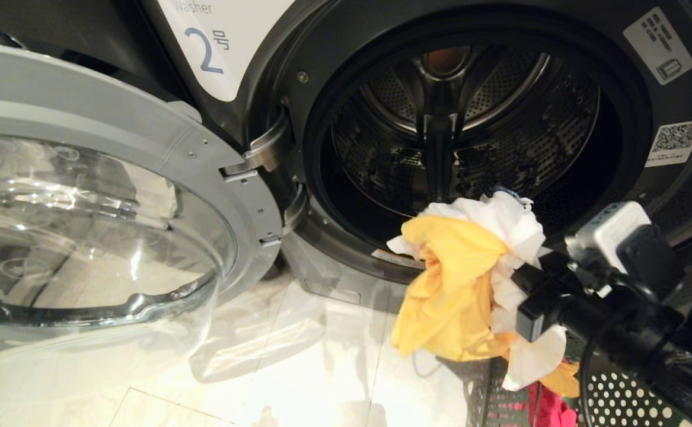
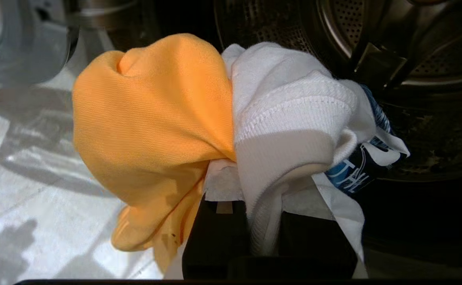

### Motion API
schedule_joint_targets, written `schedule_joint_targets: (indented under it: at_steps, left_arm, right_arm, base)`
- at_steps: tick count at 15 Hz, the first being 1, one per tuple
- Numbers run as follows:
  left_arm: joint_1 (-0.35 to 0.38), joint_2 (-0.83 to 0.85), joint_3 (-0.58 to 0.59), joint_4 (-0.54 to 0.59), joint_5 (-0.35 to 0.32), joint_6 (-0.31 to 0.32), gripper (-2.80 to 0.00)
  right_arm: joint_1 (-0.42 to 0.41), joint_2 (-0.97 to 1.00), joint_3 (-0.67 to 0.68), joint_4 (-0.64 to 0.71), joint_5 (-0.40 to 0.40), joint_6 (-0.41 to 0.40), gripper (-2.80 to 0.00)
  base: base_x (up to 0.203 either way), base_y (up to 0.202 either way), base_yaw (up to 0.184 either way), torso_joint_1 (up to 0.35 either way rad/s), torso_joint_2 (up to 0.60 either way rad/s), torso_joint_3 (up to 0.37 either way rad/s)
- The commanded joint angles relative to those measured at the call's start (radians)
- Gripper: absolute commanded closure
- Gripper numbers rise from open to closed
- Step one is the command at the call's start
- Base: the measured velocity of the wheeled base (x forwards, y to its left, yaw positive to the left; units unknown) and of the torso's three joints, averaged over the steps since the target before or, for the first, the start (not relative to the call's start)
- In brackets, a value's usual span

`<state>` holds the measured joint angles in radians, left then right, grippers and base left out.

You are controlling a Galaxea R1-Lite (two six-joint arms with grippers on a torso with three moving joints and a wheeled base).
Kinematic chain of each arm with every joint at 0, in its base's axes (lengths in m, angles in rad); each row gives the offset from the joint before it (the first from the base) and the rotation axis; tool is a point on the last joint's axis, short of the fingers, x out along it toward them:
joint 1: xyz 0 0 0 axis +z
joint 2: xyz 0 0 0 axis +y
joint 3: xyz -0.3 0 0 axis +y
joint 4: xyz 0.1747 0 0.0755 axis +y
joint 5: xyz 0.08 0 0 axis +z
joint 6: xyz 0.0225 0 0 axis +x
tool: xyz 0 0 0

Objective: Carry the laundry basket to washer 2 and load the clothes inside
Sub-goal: Place the clothes into the washing machine

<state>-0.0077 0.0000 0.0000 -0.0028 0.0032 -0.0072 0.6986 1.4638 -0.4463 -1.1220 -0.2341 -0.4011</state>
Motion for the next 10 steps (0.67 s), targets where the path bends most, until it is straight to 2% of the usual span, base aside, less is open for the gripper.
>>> schedule_joint_targets:
  at_steps: [1,4,7,10]
  left_arm:
    - [0.0,0.002,0.002,0.0,0.001,0.0,0.0]
    - [0.0,0.002,0.002,0.0,0.0,0.0,0.0]
    - [0.0,0.002,0.002,0.0,0.0,0.0,0.0]
    - [0.0,0.002,0.002,0.0,0.001,0.0,0.0]
  right_arm:
    - [0.015,0.166,-0.115,-0.05,-0.079,0.074,0.0]
    - [0.015,0.319,-0.335,-0.072,-0.211,0.171,0.0]
    - [0.009,0.424,-0.503,-0.076,-0.273,0.194,0.0]
    - [-0.022,0.533,-0.65,-0.086,-0.3,0.192,0.0]
  base:
    - [0.0,0.0,0.0,0.0,0.0,0.0]
    - [0.0,0.0,0.0,0.0,0.0,0.0]
    - [0.0,0.0,0.0,0.0,0.0,0.0]
    - [0.0,0.0,0.0,0.0,0.0,0.0]
